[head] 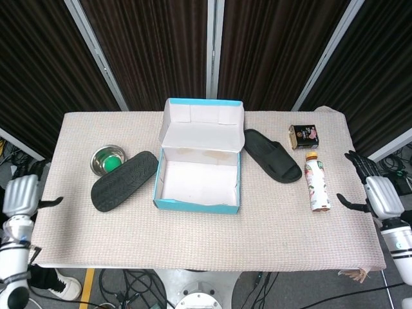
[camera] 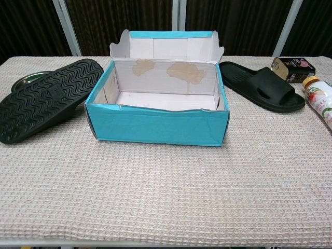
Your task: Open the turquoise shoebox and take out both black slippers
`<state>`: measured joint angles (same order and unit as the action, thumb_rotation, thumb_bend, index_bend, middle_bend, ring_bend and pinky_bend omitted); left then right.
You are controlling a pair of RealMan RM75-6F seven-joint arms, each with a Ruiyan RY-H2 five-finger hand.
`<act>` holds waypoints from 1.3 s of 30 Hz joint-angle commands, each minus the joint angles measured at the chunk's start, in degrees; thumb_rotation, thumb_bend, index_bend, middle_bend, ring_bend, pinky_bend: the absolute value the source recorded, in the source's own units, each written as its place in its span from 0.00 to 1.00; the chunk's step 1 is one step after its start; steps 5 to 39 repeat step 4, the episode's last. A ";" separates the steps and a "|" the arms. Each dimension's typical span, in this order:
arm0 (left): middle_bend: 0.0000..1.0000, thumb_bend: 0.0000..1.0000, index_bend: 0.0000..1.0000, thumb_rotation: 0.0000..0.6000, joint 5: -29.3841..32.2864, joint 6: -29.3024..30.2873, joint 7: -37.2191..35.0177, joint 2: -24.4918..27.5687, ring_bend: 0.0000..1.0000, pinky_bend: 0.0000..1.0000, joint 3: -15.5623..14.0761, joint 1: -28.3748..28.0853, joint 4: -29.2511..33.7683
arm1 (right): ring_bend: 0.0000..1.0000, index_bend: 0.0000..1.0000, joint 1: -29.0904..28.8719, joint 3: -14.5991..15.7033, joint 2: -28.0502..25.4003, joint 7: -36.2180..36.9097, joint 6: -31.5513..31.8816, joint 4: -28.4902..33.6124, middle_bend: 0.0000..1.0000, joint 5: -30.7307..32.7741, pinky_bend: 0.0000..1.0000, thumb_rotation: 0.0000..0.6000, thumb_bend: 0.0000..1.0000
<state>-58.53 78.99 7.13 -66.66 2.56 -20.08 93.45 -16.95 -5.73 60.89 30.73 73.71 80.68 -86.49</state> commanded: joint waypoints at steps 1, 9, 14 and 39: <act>0.17 0.00 0.16 1.00 -8.10 8.12 -2.24 0.74 0.05 0.12 -5.34 8.14 -2.42 | 0.00 0.00 3.47 1.76 1.43 -0.76 5.38 -1.04 0.01 -2.12 0.00 1.00 0.18; 0.17 0.00 0.17 1.00 -11.30 13.37 -2.42 -0.33 0.05 0.12 -6.76 12.22 -3.25 | 0.00 0.00 5.48 2.39 2.20 -1.11 8.33 -0.89 0.00 -2.52 0.00 1.00 0.18; 0.17 0.00 0.17 1.00 -11.30 13.37 -2.42 -0.33 0.05 0.12 -6.76 12.22 -3.25 | 0.00 0.00 5.48 2.39 2.20 -1.11 8.33 -0.89 0.00 -2.52 0.00 1.00 0.18; 0.17 0.00 0.17 1.00 -11.30 13.37 -2.42 -0.33 0.05 0.12 -6.76 12.22 -3.25 | 0.00 0.00 5.48 2.39 2.20 -1.11 8.33 -0.89 0.00 -2.52 0.00 1.00 0.18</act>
